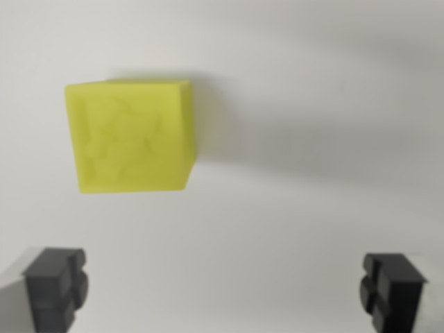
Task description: Pick yellow cube
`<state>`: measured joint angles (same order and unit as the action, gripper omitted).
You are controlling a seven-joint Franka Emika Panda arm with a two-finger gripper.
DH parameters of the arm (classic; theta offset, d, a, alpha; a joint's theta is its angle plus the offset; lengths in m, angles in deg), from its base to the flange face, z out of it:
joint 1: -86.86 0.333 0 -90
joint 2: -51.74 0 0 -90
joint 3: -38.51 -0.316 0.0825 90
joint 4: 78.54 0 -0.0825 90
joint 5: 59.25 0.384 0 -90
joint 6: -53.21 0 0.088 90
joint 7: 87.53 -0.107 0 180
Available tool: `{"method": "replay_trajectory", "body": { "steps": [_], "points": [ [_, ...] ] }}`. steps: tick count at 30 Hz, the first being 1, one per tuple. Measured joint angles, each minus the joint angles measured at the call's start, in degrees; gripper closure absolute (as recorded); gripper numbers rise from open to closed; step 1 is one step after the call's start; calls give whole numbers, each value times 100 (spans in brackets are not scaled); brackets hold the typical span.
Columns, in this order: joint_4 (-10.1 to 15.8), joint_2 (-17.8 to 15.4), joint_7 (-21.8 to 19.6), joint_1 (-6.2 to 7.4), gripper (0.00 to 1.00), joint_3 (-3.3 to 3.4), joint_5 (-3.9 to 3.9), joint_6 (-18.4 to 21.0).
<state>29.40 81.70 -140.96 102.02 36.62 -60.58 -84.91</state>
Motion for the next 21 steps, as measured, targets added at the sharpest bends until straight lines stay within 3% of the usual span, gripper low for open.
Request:
{"method": "replay_trajectory", "body": {
  "steps": [21],
  "points": [
    [-513,828,-72,334,0,1,-45,-286]
  ]
}}
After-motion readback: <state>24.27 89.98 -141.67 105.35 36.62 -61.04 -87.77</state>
